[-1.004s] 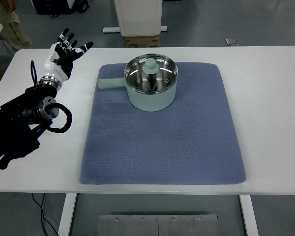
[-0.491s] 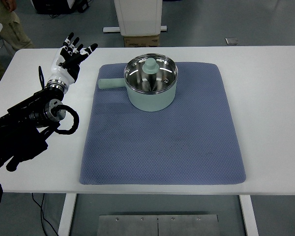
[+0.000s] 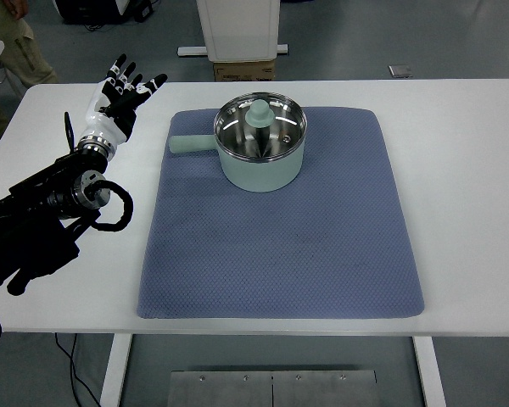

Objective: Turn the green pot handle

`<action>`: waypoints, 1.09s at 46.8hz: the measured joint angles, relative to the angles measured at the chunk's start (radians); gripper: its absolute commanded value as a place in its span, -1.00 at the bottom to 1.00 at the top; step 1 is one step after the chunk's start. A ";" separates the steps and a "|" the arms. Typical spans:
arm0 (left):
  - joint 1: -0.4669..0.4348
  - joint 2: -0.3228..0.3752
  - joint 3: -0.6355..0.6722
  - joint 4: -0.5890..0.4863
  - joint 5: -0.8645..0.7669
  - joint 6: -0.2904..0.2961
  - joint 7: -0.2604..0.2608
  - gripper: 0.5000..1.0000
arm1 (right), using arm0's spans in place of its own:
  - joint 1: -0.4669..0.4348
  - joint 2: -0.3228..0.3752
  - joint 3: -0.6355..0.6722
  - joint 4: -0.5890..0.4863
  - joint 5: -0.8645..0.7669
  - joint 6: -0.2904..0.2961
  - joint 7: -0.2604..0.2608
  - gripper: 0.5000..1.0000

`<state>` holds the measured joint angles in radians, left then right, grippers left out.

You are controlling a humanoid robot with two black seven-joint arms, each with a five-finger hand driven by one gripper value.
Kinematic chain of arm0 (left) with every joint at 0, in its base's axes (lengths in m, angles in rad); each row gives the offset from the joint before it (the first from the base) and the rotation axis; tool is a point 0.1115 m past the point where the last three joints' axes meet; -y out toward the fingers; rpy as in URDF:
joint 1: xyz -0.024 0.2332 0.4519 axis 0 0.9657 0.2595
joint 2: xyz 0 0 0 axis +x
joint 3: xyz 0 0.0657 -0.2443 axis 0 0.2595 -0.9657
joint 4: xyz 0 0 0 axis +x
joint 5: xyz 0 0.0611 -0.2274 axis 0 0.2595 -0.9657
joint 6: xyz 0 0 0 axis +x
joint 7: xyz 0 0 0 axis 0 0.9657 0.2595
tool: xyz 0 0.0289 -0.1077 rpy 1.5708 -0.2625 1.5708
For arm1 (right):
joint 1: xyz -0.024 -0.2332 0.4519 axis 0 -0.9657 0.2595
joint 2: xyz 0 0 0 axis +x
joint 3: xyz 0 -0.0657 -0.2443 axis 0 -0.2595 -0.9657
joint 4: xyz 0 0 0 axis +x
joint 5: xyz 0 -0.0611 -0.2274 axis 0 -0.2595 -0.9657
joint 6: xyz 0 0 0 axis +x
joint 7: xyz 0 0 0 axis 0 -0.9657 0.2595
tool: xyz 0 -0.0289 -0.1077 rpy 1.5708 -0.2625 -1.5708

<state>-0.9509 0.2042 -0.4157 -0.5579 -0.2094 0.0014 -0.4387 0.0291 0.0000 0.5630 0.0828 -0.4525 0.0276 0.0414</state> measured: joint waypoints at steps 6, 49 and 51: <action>0.000 0.000 0.000 0.000 0.002 -0.002 0.000 1.00 | 0.000 0.000 0.000 0.000 0.000 0.000 0.000 1.00; 0.008 -0.006 0.000 0.020 0.036 -0.007 0.001 1.00 | 0.000 0.000 0.000 0.002 -0.001 0.003 0.000 1.00; 0.010 -0.006 0.000 0.020 0.037 -0.008 0.000 1.00 | 0.001 0.000 -0.001 0.002 -0.001 0.003 0.000 1.00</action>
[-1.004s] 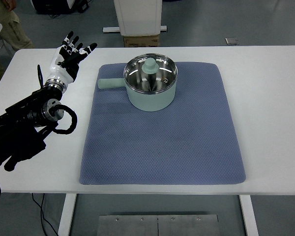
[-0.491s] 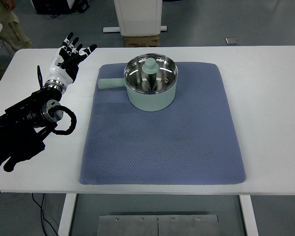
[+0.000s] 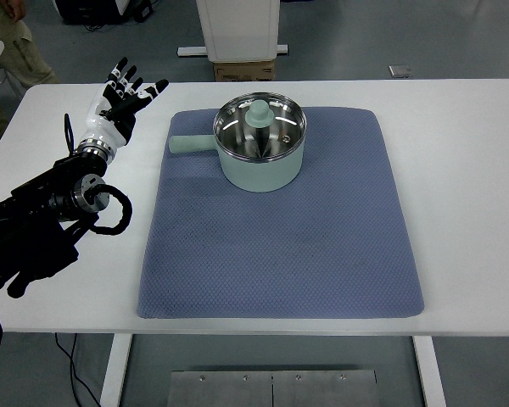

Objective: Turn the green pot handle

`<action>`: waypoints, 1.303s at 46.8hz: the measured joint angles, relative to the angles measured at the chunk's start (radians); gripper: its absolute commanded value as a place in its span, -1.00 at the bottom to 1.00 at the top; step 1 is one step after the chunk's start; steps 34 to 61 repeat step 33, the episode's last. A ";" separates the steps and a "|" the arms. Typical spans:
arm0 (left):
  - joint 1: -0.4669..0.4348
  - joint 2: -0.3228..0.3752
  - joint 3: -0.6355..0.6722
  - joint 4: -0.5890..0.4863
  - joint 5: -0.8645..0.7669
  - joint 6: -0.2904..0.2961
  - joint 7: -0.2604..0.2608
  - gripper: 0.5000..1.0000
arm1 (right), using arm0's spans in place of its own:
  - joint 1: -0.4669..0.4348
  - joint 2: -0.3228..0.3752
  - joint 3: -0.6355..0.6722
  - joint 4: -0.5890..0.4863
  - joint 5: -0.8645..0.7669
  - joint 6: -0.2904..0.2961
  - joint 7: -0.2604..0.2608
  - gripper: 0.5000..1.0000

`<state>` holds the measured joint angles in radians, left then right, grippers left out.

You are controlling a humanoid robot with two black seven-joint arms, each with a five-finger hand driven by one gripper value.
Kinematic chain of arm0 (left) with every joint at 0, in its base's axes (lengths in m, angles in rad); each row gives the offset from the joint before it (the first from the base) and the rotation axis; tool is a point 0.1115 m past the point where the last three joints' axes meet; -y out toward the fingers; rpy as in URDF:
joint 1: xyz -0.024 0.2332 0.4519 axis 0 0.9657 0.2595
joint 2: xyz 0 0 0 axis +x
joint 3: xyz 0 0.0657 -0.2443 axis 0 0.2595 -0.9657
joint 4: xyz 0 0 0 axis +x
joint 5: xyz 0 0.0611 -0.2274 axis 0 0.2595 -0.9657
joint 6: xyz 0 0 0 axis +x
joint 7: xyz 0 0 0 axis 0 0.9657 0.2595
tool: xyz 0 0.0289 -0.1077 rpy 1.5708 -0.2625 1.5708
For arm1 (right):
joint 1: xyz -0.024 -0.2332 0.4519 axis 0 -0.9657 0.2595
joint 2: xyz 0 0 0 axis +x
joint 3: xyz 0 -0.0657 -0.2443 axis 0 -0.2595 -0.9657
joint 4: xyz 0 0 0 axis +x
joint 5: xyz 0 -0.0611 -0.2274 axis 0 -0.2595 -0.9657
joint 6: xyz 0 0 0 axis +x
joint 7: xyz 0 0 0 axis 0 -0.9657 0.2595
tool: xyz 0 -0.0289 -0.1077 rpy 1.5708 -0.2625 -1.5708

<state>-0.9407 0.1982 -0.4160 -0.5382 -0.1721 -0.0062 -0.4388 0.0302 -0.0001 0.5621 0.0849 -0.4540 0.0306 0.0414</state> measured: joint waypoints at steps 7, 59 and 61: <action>0.004 -0.003 0.000 0.000 0.004 0.000 -0.001 1.00 | -0.001 0.000 0.001 -0.002 0.002 -0.002 0.000 1.00; 0.002 -0.010 -0.001 -0.002 0.005 0.001 -0.001 1.00 | 0.003 0.000 0.000 0.005 0.001 0.002 0.006 1.00; 0.002 -0.010 -0.001 -0.002 0.005 0.001 -0.001 1.00 | 0.003 0.000 0.000 0.005 0.001 0.002 0.006 1.00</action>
